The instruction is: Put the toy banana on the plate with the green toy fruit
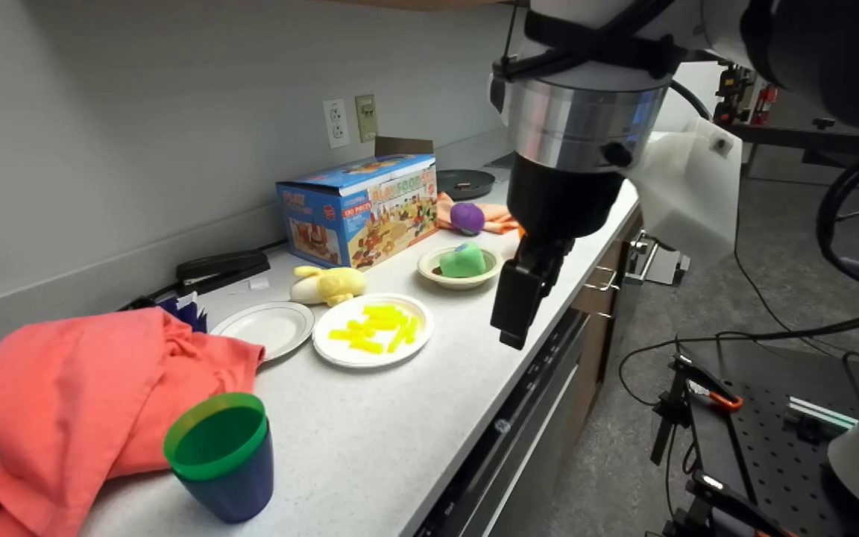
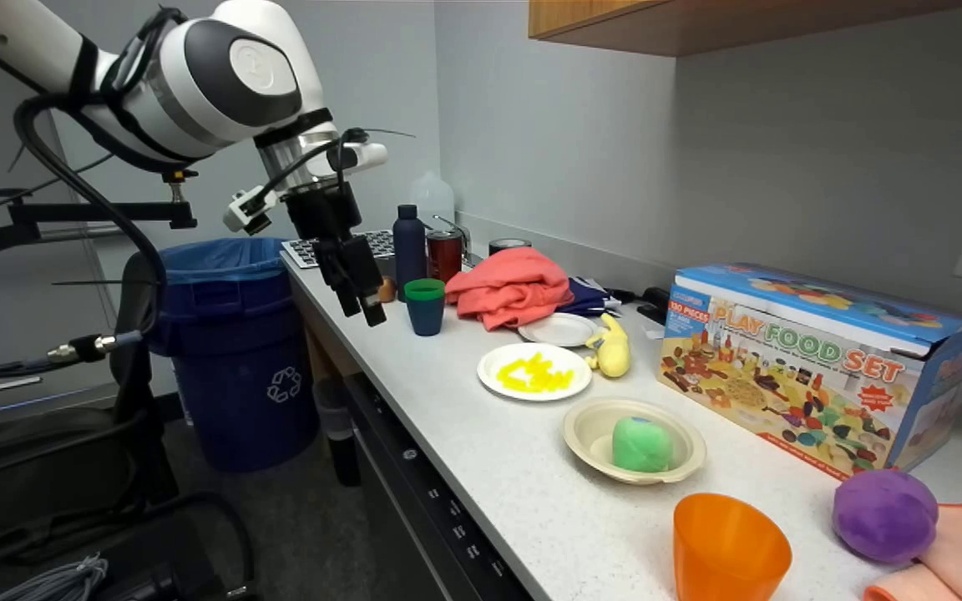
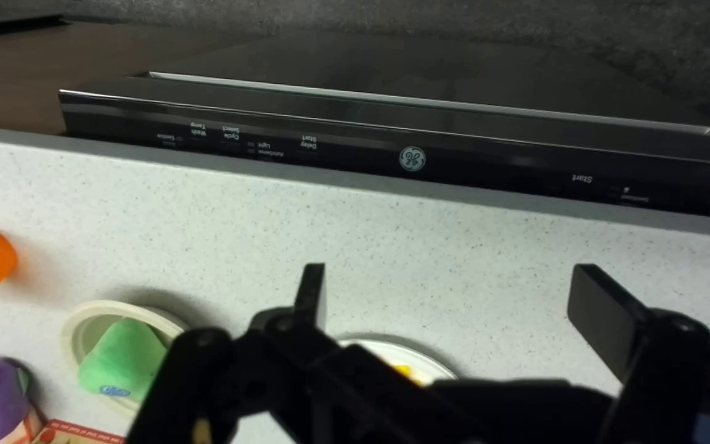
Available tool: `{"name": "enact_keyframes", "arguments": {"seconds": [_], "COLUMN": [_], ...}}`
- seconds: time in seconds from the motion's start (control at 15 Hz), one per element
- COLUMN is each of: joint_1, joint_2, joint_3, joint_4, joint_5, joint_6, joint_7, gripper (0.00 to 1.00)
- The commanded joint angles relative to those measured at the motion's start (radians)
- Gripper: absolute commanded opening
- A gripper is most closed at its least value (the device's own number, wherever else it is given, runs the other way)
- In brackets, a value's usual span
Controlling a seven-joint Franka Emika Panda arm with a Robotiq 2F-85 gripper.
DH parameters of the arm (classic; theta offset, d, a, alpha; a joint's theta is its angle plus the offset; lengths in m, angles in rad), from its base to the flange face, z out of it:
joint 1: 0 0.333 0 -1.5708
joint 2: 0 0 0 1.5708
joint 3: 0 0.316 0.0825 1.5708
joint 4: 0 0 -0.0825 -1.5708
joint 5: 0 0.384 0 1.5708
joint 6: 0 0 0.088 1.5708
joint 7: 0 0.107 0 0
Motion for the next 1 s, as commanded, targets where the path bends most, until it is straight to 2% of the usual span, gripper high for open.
{"name": "enact_keyframes", "arguments": {"seconds": [0.0,0.47,0.93], "joint_1": [0.004,-0.037,-0.035], "joint_2": [0.035,0.141,0.303], "joint_3": [-0.032,-0.085,-0.190], "joint_4": [0.026,0.130,0.337], "joint_5": [-0.076,-0.262,-0.431], "joint_6": [0.039,0.113,0.110], "joint_7": [0.057,0.191,0.371], "gripper": [1.00,1.00,1.00]}}
